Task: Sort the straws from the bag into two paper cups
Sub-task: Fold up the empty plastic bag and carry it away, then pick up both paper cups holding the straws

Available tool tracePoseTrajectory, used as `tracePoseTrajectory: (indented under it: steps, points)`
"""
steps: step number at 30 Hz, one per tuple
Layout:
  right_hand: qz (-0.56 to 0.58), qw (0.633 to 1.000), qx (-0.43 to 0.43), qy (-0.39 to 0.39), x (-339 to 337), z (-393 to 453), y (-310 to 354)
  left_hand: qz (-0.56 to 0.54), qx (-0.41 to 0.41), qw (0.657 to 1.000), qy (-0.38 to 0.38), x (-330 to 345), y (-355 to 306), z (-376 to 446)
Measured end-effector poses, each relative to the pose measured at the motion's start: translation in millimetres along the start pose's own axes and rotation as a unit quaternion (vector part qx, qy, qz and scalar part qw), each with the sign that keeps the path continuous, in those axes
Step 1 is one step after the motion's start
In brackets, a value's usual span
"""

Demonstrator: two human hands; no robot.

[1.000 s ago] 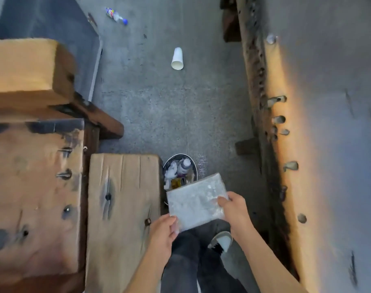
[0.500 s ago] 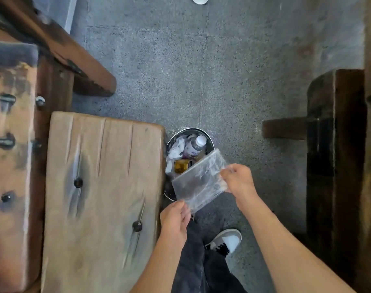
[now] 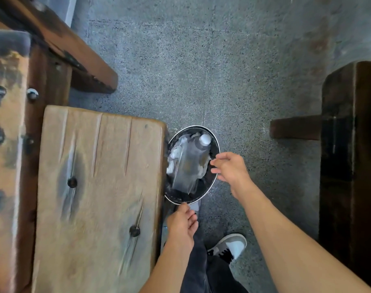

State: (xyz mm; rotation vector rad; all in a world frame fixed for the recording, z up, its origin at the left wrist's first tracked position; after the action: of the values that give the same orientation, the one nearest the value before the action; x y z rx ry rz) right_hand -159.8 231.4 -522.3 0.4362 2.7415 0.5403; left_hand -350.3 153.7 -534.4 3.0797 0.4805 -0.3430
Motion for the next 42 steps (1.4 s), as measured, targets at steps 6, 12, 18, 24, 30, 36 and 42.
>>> tracePoseTrajectory:
  steps: [6,12,18,24,30,36,42]
  points:
    - [0.074,0.997,-0.006,-0.019,-24.6,-39.2,6.6,0.073,0.106,0.992,0.002,7.8,-10.0,-40.5]
    - [0.13,0.984,-0.108,-0.054,-66.8,-123.7,48.6,0.161,0.341,0.921,0.095,36.7,-56.6,-140.9]
    - [0.118,0.949,-0.274,-0.102,-126.1,-252.8,122.9,0.28,0.549,0.774,0.146,63.6,-101.2,-302.0]
    - [0.055,0.867,-0.438,-0.23,-212.0,-396.2,166.1,0.353,0.73,0.566,0.146,68.9,-97.7,-480.5]
    - [0.016,0.795,-0.467,-0.387,-310.9,-514.0,160.4,0.384,0.833,0.365,0.16,85.3,-37.7,-640.8]
    - [0.024,0.74,-0.436,-0.512,-398.4,-602.3,115.9,0.388,0.857,0.253,0.223,108.1,49.5,-726.9]
    - [0.025,0.699,-0.354,-0.62,-449.1,-678.4,41.0,0.412,0.841,0.143,0.32,111.3,152.1,-769.3]
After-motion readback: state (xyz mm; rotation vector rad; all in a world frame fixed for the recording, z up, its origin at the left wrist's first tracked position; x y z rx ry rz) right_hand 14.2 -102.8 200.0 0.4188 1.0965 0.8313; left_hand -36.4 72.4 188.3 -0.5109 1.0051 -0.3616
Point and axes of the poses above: each hand's wrist, its own z-axis towards the middle knuckle, its own x-axis out of the palm, y = z × x, the point moved 4 cm from there along z, towards the middle knuckle
